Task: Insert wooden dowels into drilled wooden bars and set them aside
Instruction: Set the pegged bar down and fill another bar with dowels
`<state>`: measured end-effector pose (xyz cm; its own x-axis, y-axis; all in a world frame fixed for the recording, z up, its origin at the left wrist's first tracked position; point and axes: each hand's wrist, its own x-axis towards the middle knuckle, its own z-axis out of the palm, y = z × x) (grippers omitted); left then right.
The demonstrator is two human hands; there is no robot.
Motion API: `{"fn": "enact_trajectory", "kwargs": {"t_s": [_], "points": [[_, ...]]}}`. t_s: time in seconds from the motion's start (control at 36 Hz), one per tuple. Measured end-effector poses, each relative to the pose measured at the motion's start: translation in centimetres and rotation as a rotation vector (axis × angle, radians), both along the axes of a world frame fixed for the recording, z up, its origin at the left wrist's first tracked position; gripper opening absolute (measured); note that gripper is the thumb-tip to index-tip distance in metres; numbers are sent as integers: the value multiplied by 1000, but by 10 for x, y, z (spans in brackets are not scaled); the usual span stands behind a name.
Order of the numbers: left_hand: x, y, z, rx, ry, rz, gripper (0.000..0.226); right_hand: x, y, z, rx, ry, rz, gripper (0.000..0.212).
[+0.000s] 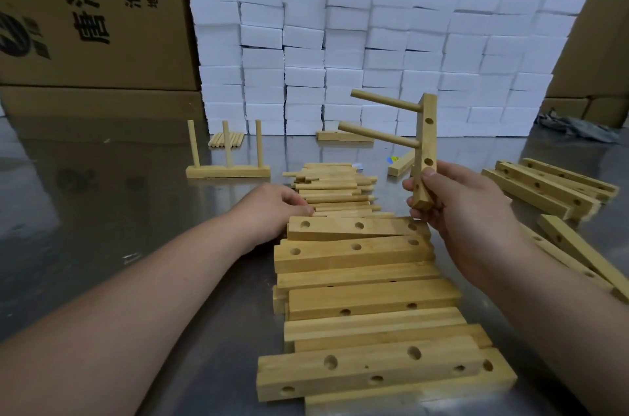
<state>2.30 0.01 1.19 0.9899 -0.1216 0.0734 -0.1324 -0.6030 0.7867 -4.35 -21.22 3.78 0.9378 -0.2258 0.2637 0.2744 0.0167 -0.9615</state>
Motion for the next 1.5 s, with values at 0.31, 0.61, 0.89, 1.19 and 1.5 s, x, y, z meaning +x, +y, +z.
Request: {"fn": "enact_trajectory", "kwargs": {"t_s": [0.31, 0.61, 0.89, 1.19, 1.5], "points": [[-1, -3, 4, -28, 33, 25, 8, 1, -1, -1, 4, -24, -2, 18], [-31, -9, 37, -300, -250, -13, 12, 2, -6, 2, 89, -43, -10, 24], [-57, -28, 43, -295, -355, -132, 22, 0, -3, 1, 18, -101, 47, 31], [-62, -30, 41, -92, -464, -139, 18, -5, -1, 2, -117, -121, 16, 29], [-71, -32, 51, 340, -784, -200, 32, -10, 9, 0, -36, -163, 68, 27]]}}
